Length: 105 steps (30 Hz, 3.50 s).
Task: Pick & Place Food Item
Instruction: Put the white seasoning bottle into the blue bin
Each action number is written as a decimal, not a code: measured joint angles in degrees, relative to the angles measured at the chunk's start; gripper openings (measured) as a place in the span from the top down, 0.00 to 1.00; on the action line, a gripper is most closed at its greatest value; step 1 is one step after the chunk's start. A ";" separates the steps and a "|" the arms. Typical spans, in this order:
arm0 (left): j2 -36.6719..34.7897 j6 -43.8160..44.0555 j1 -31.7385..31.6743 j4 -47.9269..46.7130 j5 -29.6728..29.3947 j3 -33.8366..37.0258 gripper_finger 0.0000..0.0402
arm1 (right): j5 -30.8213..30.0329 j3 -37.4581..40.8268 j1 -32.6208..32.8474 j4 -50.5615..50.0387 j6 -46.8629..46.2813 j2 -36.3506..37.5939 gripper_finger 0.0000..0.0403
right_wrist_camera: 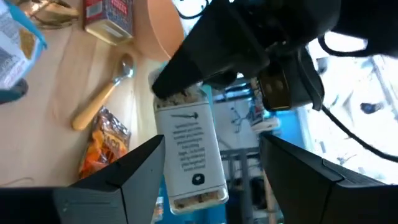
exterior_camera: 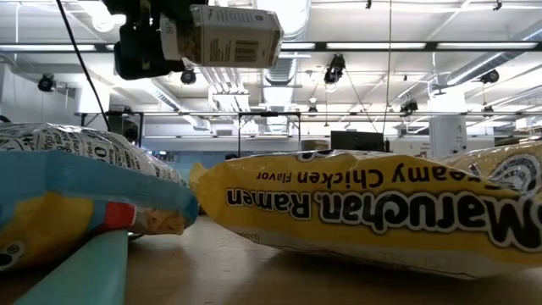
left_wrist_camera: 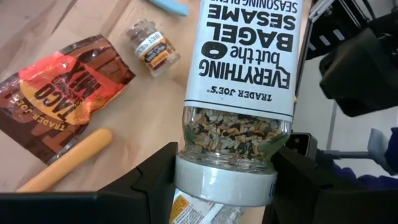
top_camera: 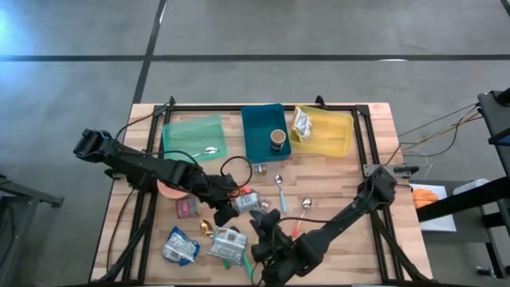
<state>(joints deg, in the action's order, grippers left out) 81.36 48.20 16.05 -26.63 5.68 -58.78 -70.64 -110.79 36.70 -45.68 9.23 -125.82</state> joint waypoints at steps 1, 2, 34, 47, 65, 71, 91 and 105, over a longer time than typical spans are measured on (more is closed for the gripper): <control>0.00 -0.02 -0.04 -0.20 0.21 0.00 0.50 | 0.03 -1.19 -0.11 -2.53 -2.33 -0.37 0.35; 0.00 -0.10 -0.08 -0.43 0.37 0.00 0.50 | 0.09 -2.38 -0.22 -5.22 -4.61 -0.69 0.35; 0.00 -0.81 -0.06 0.00 3.00 0.04 0.50 | 13.97 -4.69 -3.99 -12.46 -12.24 -0.02 0.35; 0.00 -1.05 -0.09 0.02 3.34 0.04 0.50 | 12.01 -4.98 -4.45 -12.36 -15.20 0.03 0.35; 0.00 -0.81 -0.30 0.93 5.10 0.09 0.50 | 19.43 -5.00 -5.08 -12.37 -5.73 0.09 0.35; 0.00 -1.30 -0.30 1.27 5.54 0.09 0.50 | 19.73 -4.96 -6.24 -12.39 -5.73 0.09 0.35; 0.00 -2.08 -0.35 1.14 5.99 0.09 0.50 | 24.15 -5.00 -7.64 -12.39 -5.79 0.09 0.35; -0.09 -1.09 -0.35 1.64 5.94 0.07 0.50 | 21.14 -5.00 -7.51 -12.47 -6.31 0.09 0.51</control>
<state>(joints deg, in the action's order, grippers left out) 81.27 47.11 15.70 -24.99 11.62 -58.72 -49.50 -115.79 29.19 -58.15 2.92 -125.73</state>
